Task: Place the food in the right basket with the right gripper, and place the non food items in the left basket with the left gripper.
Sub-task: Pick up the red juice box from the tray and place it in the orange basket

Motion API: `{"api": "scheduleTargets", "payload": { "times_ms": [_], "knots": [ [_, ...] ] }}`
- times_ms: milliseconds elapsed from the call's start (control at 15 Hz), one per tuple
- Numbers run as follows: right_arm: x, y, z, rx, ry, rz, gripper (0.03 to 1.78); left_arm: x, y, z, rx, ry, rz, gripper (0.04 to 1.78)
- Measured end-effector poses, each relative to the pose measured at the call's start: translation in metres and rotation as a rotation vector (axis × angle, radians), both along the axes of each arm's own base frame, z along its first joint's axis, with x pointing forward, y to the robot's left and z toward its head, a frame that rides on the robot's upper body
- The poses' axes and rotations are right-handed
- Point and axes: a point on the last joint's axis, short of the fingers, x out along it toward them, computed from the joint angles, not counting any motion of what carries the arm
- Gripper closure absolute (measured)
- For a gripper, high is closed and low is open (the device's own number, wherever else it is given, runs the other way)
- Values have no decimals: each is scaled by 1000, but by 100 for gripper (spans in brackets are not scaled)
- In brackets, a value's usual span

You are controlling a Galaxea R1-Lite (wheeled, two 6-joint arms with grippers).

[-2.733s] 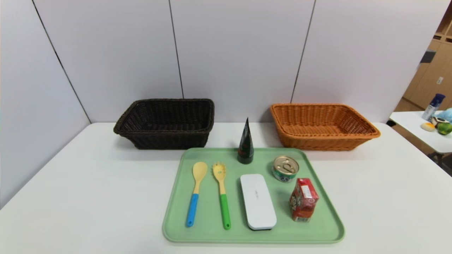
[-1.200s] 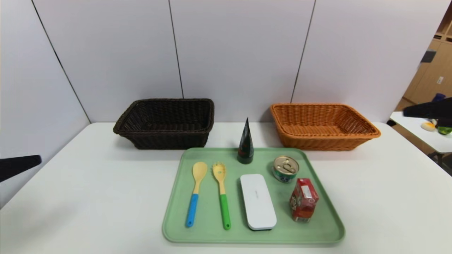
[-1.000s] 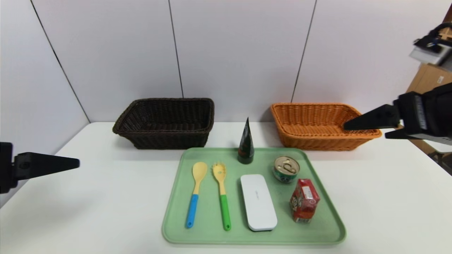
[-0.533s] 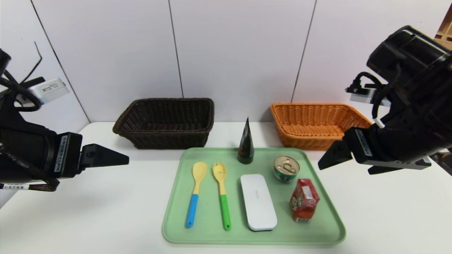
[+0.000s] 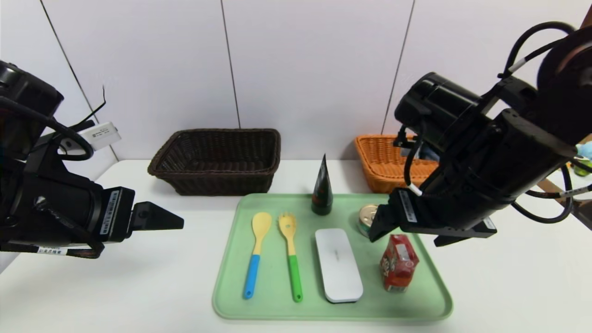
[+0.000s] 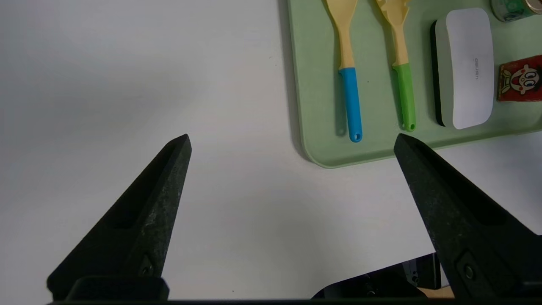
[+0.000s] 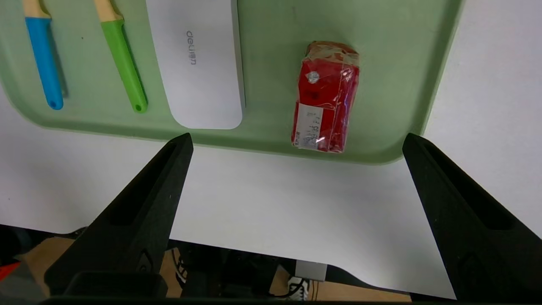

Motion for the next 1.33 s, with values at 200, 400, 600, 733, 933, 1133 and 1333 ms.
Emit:
{"api": "scheduleTargets", "payload": {
  "times_ms": [200,400,600,733,933,1133,1333],
  "knots": [
    [7,7,-15,-54,52,-4,10,-1,0,-3,2,9,1,13],
    [12,10,-25,-92,87,-28,10,-4,1,-5,4,17,0,13],
    [20,14,-39,-109,128,-51,10,-6,2,-6,7,19,-1,13],
    [26,18,-49,-122,155,-53,10,-7,3,-7,7,20,-2,13],
    [32,22,-59,-142,180,-54,10,-9,3,-7,7,21,-3,13],
    [38,21,-65,-150,193,-67,33,-11,4,-8,7,22,-5,13],
    [43,18,-69,-154,203,-84,77,-12,4,-9,8,23,-5,13]
  ]
}}
